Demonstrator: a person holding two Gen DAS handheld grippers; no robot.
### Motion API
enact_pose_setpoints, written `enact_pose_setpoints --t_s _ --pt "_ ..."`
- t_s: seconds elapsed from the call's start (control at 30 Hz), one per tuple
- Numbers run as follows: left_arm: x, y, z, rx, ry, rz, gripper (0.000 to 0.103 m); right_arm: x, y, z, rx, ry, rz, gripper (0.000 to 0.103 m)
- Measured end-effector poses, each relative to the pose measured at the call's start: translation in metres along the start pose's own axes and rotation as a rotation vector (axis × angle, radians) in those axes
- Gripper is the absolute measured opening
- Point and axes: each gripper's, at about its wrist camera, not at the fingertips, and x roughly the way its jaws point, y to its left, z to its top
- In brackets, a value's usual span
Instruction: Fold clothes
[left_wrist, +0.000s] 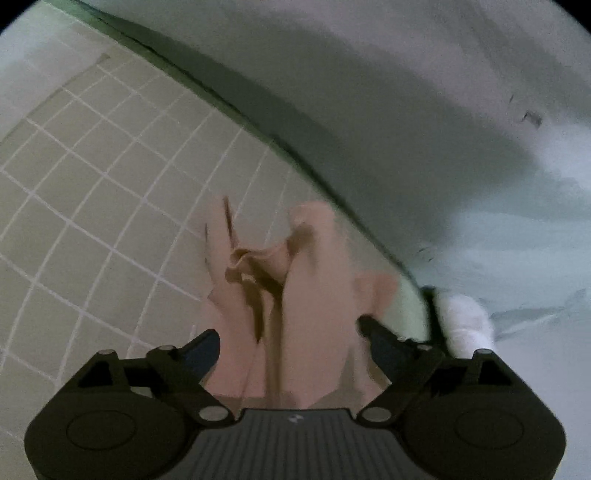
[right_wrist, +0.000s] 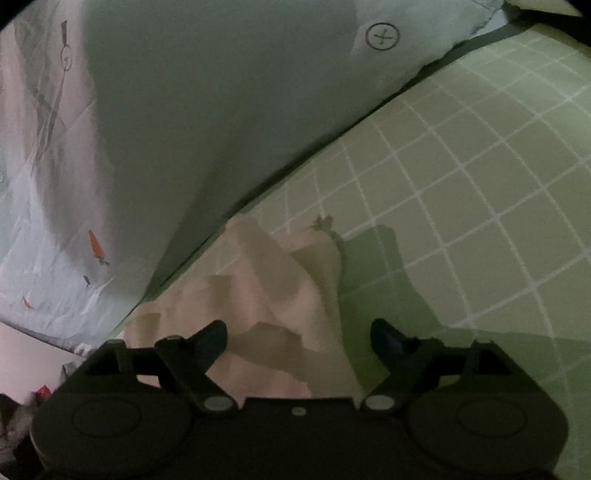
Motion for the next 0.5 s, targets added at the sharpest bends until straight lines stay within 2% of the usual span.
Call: enact_pose_setpoints --t_s 0.03,0.1,0.13,0.17,0.2,0.23,0.27,0.3,0.37,0.5 --pt "0.006 -0.001 -0.001 0.018 0.002 0.034 0.089 0.001 0.001 0.000 -0.002 0.002 0.003 0.086" --pt "0.012 0.004 -0.004 0.011 0.010 0.041 0.087 0.004 0.003 -0.004 0.001 0.026 0.032 0.084" --pt "0.015 0.007 -0.004 0.003 0.013 0.037 0.080 0.006 0.004 -0.006 0.006 0.044 0.053 0.081" --pt "0.015 0.012 -0.005 -0.016 0.015 0.024 0.073 0.008 0.005 -0.009 0.011 0.062 0.074 0.069" --pt "0.015 0.015 -0.006 -0.037 0.016 0.008 0.055 0.008 0.004 -0.014 0.024 0.077 0.080 0.051" --pt "0.018 0.016 -0.006 -0.047 0.023 0.000 0.036 0.009 0.003 -0.019 0.038 0.093 0.085 0.046" --pt "0.017 0.016 -0.008 -0.045 0.028 -0.005 0.031 0.005 0.002 -0.024 0.052 0.083 0.089 0.040" --pt "0.013 0.015 -0.010 -0.038 0.031 -0.011 0.027 -0.001 0.002 -0.029 0.064 0.073 0.095 0.035" --pt "0.000 0.011 -0.016 -0.010 0.032 -0.022 0.025 -0.020 0.004 -0.040 0.093 0.057 0.121 0.031" --pt "-0.043 0.008 -0.041 0.008 0.032 -0.087 0.025 -0.067 0.013 -0.073 0.134 -0.006 0.154 0.029"
